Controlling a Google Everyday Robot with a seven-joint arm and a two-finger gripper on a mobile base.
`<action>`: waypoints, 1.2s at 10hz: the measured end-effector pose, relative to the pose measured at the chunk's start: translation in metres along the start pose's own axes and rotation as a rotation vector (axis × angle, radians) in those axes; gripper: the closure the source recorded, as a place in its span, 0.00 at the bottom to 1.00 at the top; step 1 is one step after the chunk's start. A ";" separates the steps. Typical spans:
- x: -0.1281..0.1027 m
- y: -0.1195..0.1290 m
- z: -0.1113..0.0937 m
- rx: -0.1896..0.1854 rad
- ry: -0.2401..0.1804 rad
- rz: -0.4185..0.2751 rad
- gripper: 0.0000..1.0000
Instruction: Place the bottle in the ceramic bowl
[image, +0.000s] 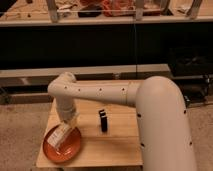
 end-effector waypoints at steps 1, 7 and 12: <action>0.000 0.000 0.000 -0.001 0.001 -0.001 0.64; -0.002 0.000 0.000 0.000 0.011 -0.009 0.55; -0.003 0.001 -0.001 0.000 0.019 -0.016 0.71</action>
